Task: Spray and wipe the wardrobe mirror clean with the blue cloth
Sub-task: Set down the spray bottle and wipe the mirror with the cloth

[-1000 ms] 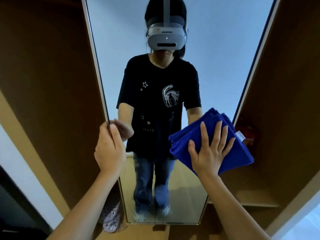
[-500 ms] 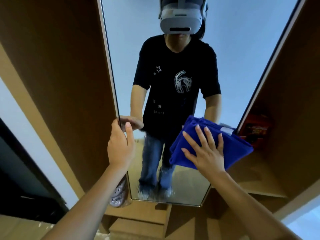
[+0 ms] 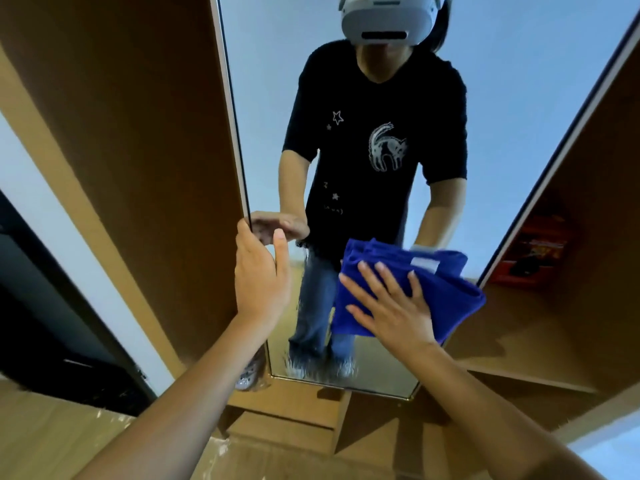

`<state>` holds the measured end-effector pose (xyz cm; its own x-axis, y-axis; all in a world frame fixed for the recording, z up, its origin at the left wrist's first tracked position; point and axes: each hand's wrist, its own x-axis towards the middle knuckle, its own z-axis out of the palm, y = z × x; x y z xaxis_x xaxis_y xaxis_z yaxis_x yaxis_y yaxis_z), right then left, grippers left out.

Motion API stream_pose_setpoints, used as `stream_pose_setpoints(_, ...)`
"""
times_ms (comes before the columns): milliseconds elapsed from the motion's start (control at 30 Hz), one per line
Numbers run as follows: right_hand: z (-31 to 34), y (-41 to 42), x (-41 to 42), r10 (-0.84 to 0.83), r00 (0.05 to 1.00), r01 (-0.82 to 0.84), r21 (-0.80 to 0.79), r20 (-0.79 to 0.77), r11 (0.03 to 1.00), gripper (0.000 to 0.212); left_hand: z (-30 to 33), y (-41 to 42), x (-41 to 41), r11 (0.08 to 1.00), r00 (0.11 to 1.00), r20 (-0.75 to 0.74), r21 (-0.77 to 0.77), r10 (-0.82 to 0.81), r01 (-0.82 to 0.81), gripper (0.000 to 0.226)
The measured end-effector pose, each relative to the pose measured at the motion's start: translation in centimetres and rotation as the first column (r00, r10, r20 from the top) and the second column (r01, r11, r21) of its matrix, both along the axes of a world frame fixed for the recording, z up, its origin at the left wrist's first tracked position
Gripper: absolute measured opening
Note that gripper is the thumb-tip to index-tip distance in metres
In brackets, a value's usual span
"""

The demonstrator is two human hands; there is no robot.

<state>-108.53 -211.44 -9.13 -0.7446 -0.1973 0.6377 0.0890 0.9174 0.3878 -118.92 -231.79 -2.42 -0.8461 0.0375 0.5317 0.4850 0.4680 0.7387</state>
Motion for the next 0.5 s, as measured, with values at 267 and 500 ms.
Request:
stream_pose_setpoints(267, -0.3, -1.4, -0.4, 0.027, 1.000, -0.027, 0.078, -0.007, 0.997, 0.055, 0.5, -0.5, 0.5, 1.000, 0.999, -0.034, 0.026, -0.002, 0.003, 0.061)
stream_pose_setpoints(500, 7.4, -6.4, -4.7, 0.022, 0.983, -0.020, 0.010, -0.183, 1.000, 0.061, 1.3, -1.0, 0.7, 0.991, 0.998, -0.058, 0.127, -0.030, 0.038, 0.043)
